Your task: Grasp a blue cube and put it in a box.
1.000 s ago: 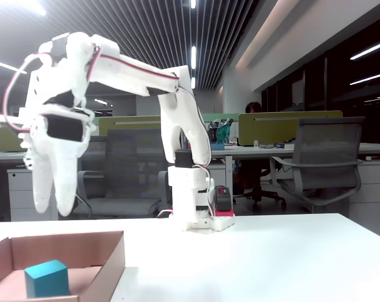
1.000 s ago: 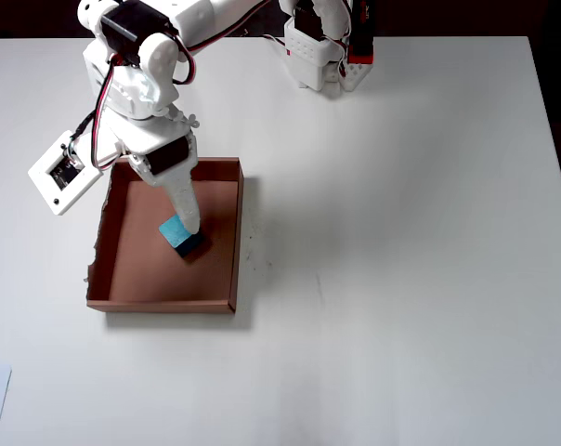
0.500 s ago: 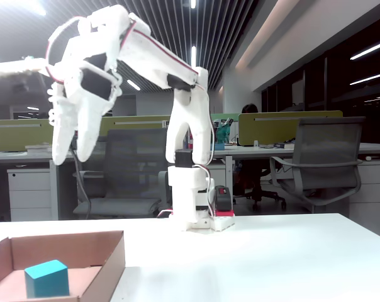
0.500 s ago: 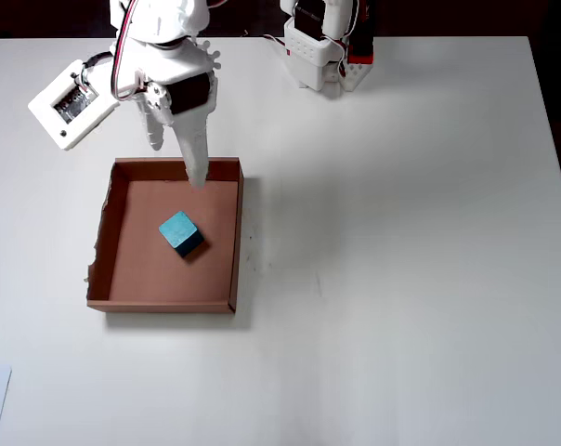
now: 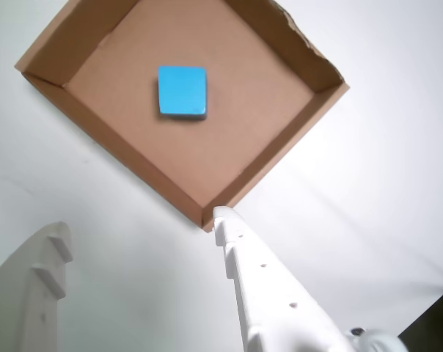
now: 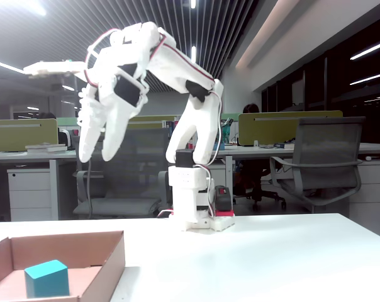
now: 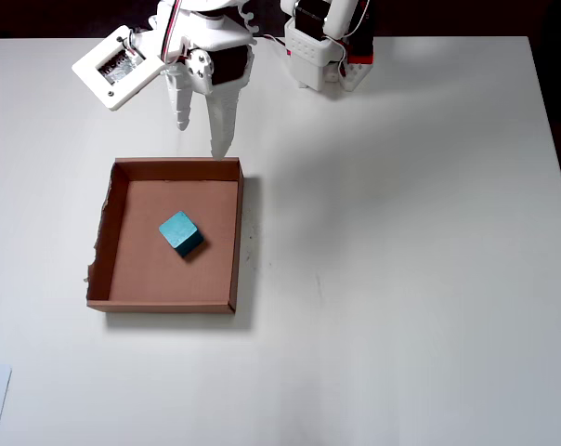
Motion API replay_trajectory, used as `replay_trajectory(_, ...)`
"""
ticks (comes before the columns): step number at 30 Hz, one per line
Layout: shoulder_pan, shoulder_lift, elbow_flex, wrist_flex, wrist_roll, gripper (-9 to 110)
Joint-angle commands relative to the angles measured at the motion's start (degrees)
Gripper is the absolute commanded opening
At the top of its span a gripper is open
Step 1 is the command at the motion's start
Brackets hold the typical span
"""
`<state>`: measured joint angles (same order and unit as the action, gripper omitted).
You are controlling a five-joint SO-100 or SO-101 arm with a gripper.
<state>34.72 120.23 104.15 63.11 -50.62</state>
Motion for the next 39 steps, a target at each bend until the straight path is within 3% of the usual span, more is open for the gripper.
replay_trajectory(1, -0.6, 3.7, 0.2, -1.0, -0.8, 25)
replay_trajectory(24, -23.5, 30.9, 38.5, -4.6, -0.1, 24)
replay_trajectory(39, -31.5, 47.7, 57.9, -3.7, 0.6, 24)
